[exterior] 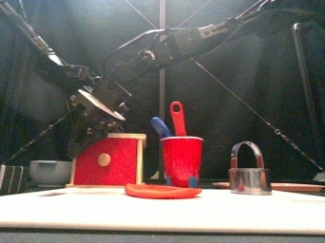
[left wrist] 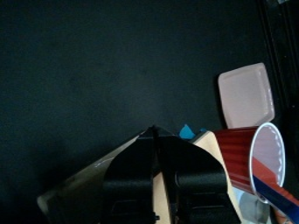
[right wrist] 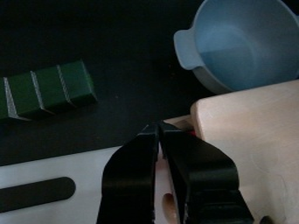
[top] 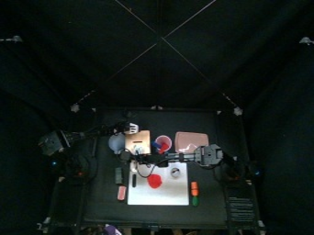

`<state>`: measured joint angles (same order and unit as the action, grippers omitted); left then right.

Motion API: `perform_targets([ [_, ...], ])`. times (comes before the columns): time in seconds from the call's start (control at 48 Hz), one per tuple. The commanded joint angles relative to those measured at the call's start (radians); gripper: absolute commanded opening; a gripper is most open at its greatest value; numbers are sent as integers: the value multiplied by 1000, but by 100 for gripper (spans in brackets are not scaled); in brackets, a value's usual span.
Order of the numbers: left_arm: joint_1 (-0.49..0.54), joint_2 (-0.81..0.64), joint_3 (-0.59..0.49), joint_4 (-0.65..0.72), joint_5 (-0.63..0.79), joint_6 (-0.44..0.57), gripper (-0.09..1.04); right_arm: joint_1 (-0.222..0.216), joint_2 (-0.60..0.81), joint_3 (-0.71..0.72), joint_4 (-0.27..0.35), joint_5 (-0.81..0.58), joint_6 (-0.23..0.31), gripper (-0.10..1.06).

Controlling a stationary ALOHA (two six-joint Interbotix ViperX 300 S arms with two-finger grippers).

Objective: Get the cutter from the drawer then cut the dough then place the extra dough in the bowl
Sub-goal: Cut the dough

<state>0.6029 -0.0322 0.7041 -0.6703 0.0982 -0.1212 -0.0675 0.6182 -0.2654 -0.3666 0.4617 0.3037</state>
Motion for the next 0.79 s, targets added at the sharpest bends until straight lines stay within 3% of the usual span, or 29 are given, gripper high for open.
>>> perform_targets([
  [0.021,-6,-6,-9,0,9,-2,40,-20,-23,-32,-3,-3,2,51],
  [0.792,-5,-14,-6,0,-29,0,40,-40,-11,-77,3,6,0,51],
])
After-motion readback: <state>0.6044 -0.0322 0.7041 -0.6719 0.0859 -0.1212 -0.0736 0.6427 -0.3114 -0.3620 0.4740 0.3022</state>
